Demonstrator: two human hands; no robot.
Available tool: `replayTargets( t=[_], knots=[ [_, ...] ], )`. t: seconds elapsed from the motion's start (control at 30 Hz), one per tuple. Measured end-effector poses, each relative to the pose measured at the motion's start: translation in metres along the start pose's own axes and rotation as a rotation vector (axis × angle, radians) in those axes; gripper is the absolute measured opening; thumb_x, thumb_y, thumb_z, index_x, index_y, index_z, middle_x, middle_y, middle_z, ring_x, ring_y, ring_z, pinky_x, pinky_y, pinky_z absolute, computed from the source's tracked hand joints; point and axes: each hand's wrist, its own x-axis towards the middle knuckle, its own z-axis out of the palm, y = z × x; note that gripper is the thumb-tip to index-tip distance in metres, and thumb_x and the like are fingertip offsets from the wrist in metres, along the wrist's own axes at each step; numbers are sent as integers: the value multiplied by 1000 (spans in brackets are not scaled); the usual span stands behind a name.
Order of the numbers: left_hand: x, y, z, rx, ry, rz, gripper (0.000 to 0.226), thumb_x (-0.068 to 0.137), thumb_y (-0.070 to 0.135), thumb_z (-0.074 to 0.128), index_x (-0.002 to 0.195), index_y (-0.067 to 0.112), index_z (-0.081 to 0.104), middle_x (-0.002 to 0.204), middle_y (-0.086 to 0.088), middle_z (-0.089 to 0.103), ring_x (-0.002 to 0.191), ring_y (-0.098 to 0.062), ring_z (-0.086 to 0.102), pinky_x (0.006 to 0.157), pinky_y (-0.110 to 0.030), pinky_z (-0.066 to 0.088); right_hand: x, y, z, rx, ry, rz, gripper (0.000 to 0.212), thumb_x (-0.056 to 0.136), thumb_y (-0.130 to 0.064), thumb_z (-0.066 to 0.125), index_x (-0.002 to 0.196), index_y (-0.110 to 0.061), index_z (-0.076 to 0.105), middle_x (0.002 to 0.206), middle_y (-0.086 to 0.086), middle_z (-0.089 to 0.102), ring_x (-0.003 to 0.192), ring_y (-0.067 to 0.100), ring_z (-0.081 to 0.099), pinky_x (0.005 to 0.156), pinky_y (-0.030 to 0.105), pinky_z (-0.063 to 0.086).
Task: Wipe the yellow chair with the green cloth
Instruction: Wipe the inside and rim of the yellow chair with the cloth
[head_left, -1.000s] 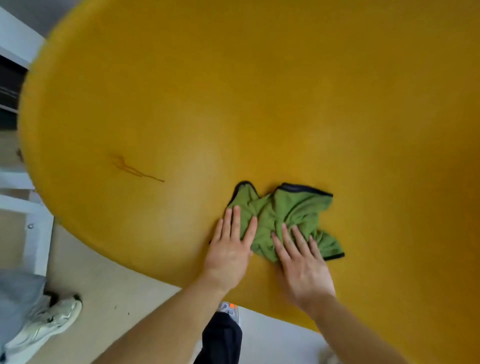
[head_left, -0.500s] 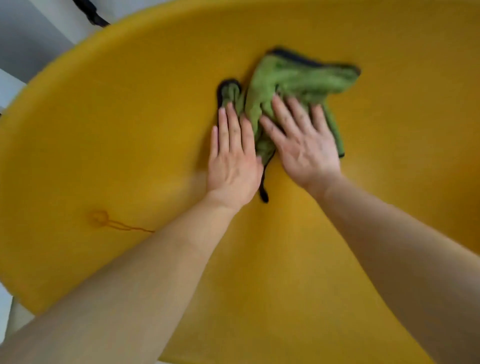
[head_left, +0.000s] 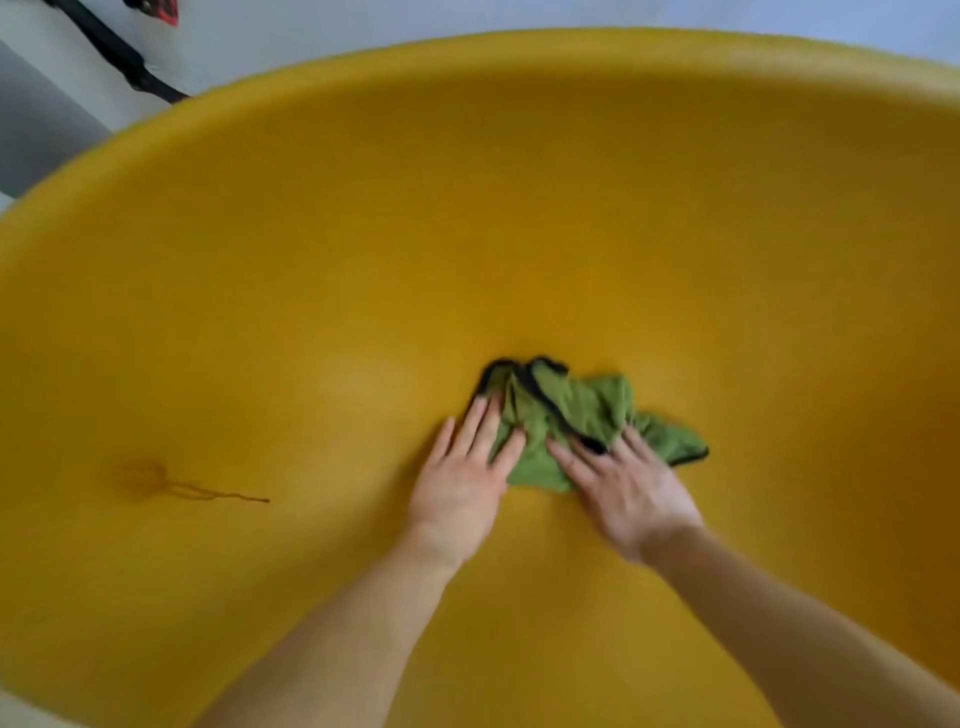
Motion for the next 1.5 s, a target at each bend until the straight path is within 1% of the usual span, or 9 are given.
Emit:
replayTargets(
  t=[0.13,0.27,0.37,0.5,0.67,0.9,1.23,1.4,1.5],
  knots=[
    [-28,3,16,142,-22,5,58,104,27,20,159,18,3,158,-25,-26,145,-39,-28,119,-55,-13,-13,-19,8,-31,-77,-60,70,105,-37,28,157,-25,-17,167,-1,-6,149,27,-27,119,50,-20],
    [19,-20,-39,157,216,-217,55,103,20,15,157,9,13,158,-28,-19,149,-43,-12,121,-52,-6,54,20,-67,-203,238,-25,58,101,-28,24,159,-21,23,167,8,16,148,31,29,123,49,11],
    [50,-45,-95,88,433,-408,54,104,21,31,153,1,19,161,-33,4,151,-43,5,123,-50,8,104,41,-141,-349,442,-18,59,101,-28,26,159,-26,14,168,10,-5,150,33,14,122,49,10],
    [64,-40,-144,-32,530,-414,79,95,32,56,152,-4,17,158,-38,12,150,-46,11,121,-49,14,99,71,-183,-365,591,35,56,103,-24,29,158,-25,18,169,8,2,153,30,10,122,50,1],
    [101,33,-174,-127,536,-339,80,93,43,55,153,4,18,157,-41,-2,149,-51,0,121,-48,13,12,134,-163,-335,526,233,60,102,-20,37,159,-24,18,169,8,-8,154,32,2,119,52,-13],
    [135,197,-168,-121,456,100,80,91,49,54,157,25,16,163,-28,-5,151,-41,-6,122,-49,11,-138,184,-112,-304,414,555,56,98,-23,34,153,-15,35,168,13,-4,152,37,5,121,52,-7],
    [107,47,-166,-4,502,-376,74,92,43,54,144,-2,28,158,-38,3,150,-47,3,122,-54,13,16,144,-157,-332,400,104,57,105,-28,26,160,-23,11,168,12,-7,153,35,1,124,49,-1],
    [114,85,-131,-103,442,-208,72,96,45,47,152,7,22,161,-34,4,152,-43,0,123,-49,11,1,132,-102,-78,388,259,56,101,-24,23,157,-16,25,168,12,-5,154,33,-1,125,49,7],
    [96,133,-72,-172,250,-78,62,101,44,40,151,10,27,164,-25,4,153,-35,-4,124,-46,7,-43,93,-29,111,180,385,58,101,-24,32,157,-13,26,167,12,-13,154,32,-5,124,47,7]
  ],
)
